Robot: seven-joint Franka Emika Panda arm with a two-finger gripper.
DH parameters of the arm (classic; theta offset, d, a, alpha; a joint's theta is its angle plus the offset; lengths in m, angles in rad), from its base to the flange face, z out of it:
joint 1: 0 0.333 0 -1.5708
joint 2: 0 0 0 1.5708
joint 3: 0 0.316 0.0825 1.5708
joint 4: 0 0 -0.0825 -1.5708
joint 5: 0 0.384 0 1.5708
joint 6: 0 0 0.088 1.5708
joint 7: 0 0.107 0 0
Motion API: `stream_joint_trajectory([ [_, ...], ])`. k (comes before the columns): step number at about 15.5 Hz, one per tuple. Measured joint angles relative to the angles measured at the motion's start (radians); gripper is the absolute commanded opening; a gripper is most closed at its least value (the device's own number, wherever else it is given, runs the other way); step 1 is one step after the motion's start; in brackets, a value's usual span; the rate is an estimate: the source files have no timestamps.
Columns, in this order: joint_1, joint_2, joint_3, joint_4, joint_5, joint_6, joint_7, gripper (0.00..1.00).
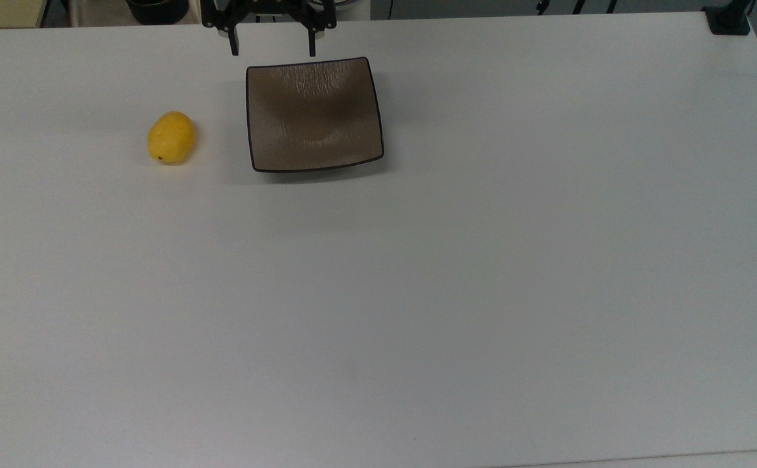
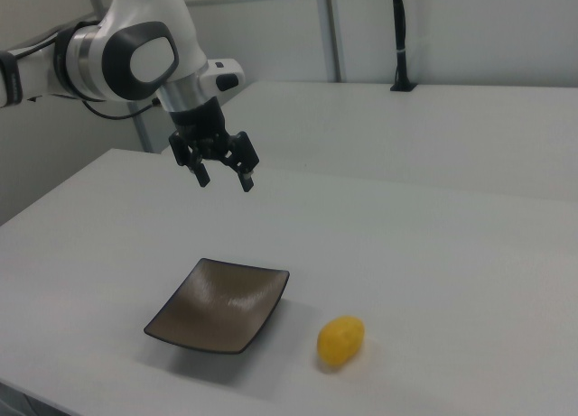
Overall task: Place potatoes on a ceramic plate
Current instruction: 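Move the open gripper over the yellow potato and lower it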
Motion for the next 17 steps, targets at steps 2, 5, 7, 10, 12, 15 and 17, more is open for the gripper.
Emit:
stream_joint_trajectory([
  [2, -0.011, -0.003, -0.009, 0.000, 0.000, 0.000, -0.001, 1.00],
  [5, -0.019, -0.002, -0.045, -0.005, 0.000, 0.004, -0.004, 1.00],
  [7, -0.037, 0.000, -0.068, -0.016, 0.000, 0.040, -0.006, 1.00],
  [10, -0.091, 0.011, -0.079, -0.055, -0.008, 0.092, -0.009, 1.00],
  [12, -0.121, 0.031, -0.085, -0.081, -0.016, 0.118, -0.009, 1.00],
  [15, -0.144, 0.079, -0.112, -0.097, -0.018, 0.158, -0.009, 1.00],
  [17, -0.166, 0.114, -0.120, -0.100, -0.018, 0.178, -0.009, 1.00],
])
